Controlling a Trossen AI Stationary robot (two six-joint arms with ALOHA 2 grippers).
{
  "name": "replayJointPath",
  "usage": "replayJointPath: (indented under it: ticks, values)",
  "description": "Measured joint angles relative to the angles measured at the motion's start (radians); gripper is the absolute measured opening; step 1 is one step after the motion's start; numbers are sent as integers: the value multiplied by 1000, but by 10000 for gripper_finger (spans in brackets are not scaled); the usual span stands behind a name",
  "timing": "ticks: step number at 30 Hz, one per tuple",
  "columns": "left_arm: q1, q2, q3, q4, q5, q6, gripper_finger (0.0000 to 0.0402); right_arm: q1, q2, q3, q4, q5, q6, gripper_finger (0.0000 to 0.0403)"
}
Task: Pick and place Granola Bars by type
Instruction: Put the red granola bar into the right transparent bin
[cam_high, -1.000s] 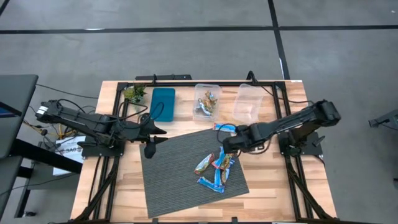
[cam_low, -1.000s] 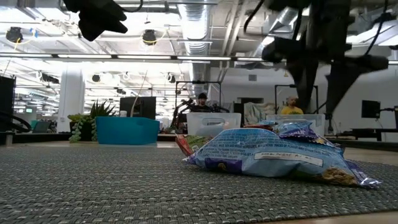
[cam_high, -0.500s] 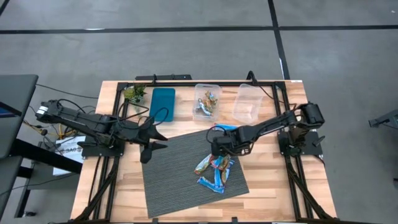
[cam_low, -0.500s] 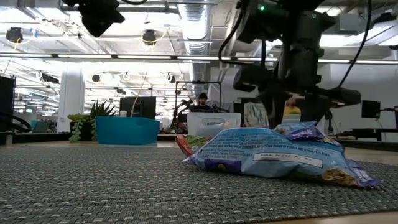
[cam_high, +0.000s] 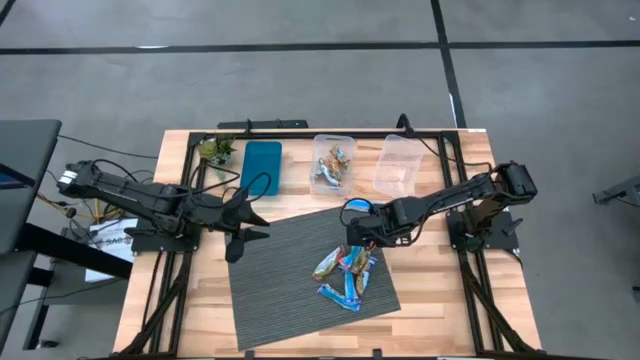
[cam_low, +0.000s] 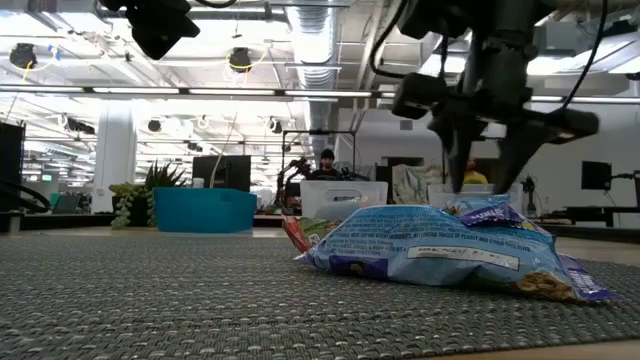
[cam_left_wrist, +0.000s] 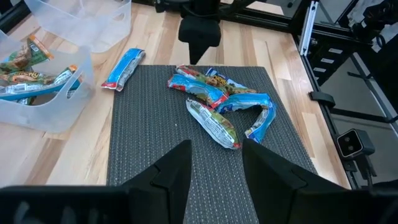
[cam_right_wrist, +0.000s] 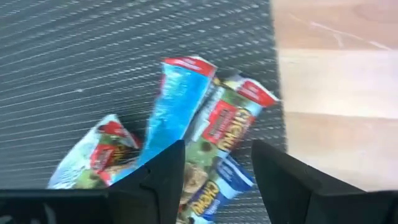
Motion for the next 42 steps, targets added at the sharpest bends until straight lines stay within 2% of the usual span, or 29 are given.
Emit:
replayJointPath:
  ticks: [11, 17, 24, 28, 36, 42]
  values:
    - [0, 0, 0, 0, -1, 3, 135, 2, 59, -2, 8, -42, 32, 175]
    - [0, 0, 0, -1, -2, 3, 135, -18, 135, 0, 126, -93, 22, 174]
    - [0, 0, 0, -2, -2, 3, 135, -16, 167, 1, 137, -112, 21, 165]
    - [0, 0, 0, -2, -3, 3, 135, -16, 166, 1, 147, -111, 3, 131]
    - [0, 0, 0, 5, -5, 26, 135, -16, 164, 7, 157, -92, -43, 16]
    - [0, 0, 0, 79, -61, 49, 135, -30, 128, 62, 49, 23, -86, 17]
